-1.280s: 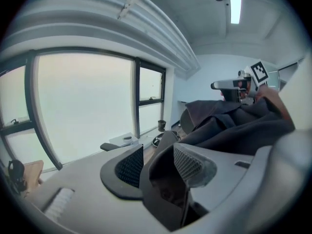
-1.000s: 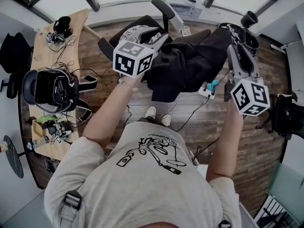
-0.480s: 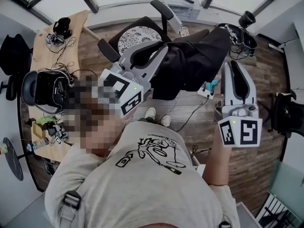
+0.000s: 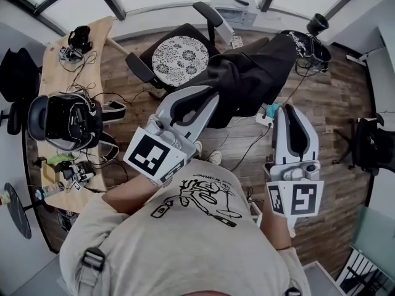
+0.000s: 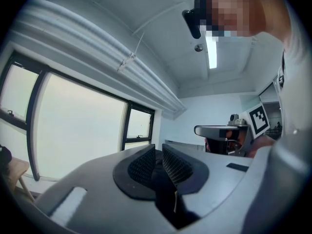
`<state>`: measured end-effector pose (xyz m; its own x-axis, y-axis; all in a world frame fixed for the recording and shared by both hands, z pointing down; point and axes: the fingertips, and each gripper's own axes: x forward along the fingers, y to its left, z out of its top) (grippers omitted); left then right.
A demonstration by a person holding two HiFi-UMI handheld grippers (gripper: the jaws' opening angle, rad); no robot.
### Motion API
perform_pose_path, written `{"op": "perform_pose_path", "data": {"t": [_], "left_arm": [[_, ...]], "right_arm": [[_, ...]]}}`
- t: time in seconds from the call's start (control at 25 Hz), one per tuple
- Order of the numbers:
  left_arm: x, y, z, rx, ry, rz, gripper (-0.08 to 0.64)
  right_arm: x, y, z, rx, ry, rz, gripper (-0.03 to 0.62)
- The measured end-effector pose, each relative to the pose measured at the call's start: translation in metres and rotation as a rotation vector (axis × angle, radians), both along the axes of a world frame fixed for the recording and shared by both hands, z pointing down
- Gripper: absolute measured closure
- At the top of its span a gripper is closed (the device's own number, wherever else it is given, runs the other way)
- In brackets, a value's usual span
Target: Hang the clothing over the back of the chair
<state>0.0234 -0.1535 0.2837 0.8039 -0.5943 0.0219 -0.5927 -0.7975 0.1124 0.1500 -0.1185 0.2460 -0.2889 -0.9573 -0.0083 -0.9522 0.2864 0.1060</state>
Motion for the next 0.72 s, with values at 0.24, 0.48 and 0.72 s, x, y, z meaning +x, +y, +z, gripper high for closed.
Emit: {"op": "perform_pose_path", "data": {"t": [0.24, 0.48, 0.72], "left_arm": [[0.003, 0.015, 0.012, 0.0, 0.007, 0.002, 0.523], [0.01, 0.021, 0.018, -0.013, 0.009, 0.019, 0.523], [0.012, 0.022, 0.017, -0.015, 0.011, 0.03, 0.523]], "right_arm": [[-0.008, 0.017, 0.02, -0.031, -0.015, 0.002, 0.565], [-0.016, 0.019, 0.026, -0.04, -0.01, -0.007, 0.574], [-0.014, 0.018, 0.023, -0.034, -0.007, -0.003, 0.574]]}}
